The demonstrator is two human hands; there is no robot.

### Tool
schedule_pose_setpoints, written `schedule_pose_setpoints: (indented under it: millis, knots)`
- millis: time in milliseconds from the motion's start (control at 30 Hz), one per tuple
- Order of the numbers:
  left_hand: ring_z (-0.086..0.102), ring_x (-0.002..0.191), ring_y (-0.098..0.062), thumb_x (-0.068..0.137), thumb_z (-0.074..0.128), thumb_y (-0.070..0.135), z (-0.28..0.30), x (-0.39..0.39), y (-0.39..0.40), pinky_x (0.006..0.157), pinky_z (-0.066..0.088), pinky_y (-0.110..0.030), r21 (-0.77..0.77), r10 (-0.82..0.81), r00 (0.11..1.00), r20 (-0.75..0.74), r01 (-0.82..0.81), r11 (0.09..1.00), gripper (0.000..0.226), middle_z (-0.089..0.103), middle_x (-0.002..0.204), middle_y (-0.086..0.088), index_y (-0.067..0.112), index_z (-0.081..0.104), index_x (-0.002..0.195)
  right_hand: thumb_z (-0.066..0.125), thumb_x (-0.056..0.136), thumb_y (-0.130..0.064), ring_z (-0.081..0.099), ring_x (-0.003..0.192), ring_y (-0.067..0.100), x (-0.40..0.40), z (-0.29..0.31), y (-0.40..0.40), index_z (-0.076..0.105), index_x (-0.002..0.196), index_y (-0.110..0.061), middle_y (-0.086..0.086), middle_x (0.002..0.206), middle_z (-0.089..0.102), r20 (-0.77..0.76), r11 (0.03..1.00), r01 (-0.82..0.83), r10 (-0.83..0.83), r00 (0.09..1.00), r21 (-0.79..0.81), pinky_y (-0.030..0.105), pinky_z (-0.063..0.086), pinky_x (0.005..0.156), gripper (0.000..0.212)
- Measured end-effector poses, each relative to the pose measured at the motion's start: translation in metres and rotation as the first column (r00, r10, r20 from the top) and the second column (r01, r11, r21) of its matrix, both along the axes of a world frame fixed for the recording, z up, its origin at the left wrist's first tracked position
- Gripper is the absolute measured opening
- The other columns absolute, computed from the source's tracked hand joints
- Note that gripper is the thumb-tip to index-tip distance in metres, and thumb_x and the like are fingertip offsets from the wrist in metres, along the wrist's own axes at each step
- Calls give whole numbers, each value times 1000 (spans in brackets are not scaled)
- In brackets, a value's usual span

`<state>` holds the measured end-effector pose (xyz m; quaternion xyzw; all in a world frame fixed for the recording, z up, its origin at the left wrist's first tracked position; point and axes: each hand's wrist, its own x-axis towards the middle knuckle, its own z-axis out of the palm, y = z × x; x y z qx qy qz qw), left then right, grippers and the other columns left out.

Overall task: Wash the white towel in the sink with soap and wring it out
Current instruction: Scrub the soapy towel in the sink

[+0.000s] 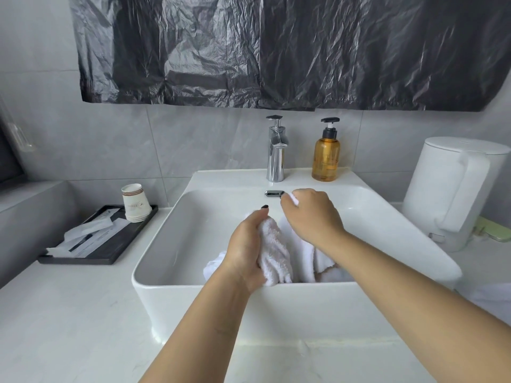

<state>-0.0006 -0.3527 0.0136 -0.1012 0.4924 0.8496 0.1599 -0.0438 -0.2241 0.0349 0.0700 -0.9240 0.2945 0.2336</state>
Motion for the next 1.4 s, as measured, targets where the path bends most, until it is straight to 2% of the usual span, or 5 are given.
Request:
schedule_pose_setpoints:
  millis: [333,633,933,1133,1400]
  knots:
    - [68,76,-30,85,70,28,30,-6,-17,72,52,-35,-553,-15,988,-155,-74,830,31,70,89,-15,2,64,101,37,97,-59,53,78,29,9,32,115,42,67,-17,2,76,52,111,837,75,-159,981,542,33,38,60,53]
    - [58,73,-29,83,55,34,41,-24,-39,60,41,-28,-932,-314,941,-125,-220,-288,30,52,74,-5,13,42,66,70,59,-79,49,70,19,16,12,122,50,74,-16,-3,79,56,486,806,-190,-133,864,560,32,32,57,68]
    - [34,143,-21,74,79,50,19,-10,5,113,34,-37,-965,-665,746,-25,-193,-180,106,32,157,-2,16,19,156,67,81,-29,59,87,27,35,45,91,65,84,-23,2,86,64,147,825,-170,107,983,539,33,47,68,7]
    - [52,123,-19,65,85,52,3,-28,26,100,45,-36,-997,-717,696,-44,-78,-15,98,53,135,9,28,32,145,70,80,-27,56,83,19,56,100,87,71,86,-28,-10,87,66,-190,874,-103,216,958,475,35,47,72,6]
    - [54,84,-22,84,68,51,-4,-26,33,75,42,-28,-929,-663,725,186,-89,-359,39,45,78,10,21,43,79,66,82,-37,54,83,26,38,62,124,66,89,-27,-4,80,54,95,793,13,-89,992,609,30,38,66,12]
